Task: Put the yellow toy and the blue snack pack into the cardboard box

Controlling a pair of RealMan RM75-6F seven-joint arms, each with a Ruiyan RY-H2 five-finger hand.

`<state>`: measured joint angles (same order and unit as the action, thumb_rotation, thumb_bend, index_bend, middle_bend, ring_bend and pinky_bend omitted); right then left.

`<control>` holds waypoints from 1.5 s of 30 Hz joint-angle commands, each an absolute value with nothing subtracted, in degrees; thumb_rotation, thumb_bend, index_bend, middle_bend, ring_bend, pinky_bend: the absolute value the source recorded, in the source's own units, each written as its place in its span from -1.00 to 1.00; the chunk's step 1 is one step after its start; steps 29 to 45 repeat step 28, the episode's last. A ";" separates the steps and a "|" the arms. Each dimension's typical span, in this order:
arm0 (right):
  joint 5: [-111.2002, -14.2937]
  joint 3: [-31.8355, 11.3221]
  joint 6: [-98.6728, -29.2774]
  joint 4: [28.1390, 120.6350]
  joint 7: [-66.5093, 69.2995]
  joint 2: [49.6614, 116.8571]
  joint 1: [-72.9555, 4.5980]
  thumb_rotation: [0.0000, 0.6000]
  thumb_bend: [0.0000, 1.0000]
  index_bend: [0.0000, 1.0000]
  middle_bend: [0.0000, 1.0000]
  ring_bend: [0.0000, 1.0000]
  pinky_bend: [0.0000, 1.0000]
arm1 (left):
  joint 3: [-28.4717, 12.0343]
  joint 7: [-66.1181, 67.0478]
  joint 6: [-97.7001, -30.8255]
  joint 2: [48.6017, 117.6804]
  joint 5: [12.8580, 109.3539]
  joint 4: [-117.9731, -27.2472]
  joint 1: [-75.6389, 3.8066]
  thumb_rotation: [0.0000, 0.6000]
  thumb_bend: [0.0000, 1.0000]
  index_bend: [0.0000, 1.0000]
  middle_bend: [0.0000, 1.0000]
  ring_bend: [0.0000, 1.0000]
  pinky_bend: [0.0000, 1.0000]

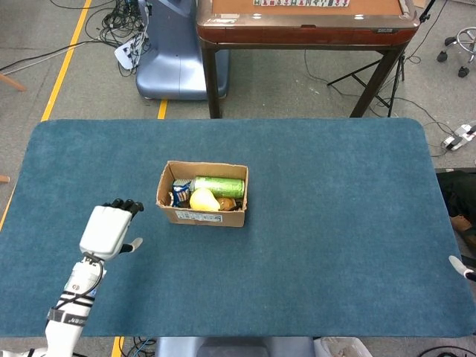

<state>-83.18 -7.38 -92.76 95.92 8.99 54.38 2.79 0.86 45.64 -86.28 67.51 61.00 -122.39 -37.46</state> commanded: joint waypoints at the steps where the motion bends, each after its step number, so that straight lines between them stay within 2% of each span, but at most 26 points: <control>1: -83.20 -7.25 -91.48 96.30 6.76 55.08 1.85 1.00 -0.82 -0.07 -0.18 -0.39 -0.05 | 7.54 41.37 -91.13 65.93 70.52 -120.11 -29.87 1.00 -0.71 -0.26 -0.21 -0.29 0.06; 8: -82.03 -7.46 -90.10 96.74 0.90 56.93 0.63 1.00 -0.82 -0.07 -0.18 -0.39 -0.05 | 10.50 35.89 -93.97 64.21 69.57 -115.46 -21.26 1.00 -0.71 -0.26 -0.21 -0.30 0.06; 18: -79.47 -8.16 -88.23 96.47 -1.60 58.07 -0.49 1.00 -0.82 -0.07 -0.18 -0.39 -0.05 | 10.44 22.95 -92.08 61.18 72.55 -108.57 -15.45 1.00 -0.71 -0.26 -0.21 -0.32 0.06; 28: -77.42 -8.28 -84.30 96.07 -2.94 58.39 -2.37 1.00 -0.82 -0.07 -0.18 -0.39 -0.05 | 9.14 19.25 -86.19 60.29 74.03 -105.77 -14.39 1.00 -0.71 -0.25 -0.21 -0.33 0.06; 45: -77.42 -8.28 -84.30 96.07 -2.94 58.39 -2.37 1.00 -0.82 -0.07 -0.18 -0.39 -0.05 | 9.14 19.25 -86.19 60.29 74.03 -105.77 -14.39 1.00 -0.71 -0.25 -0.21 -0.33 0.06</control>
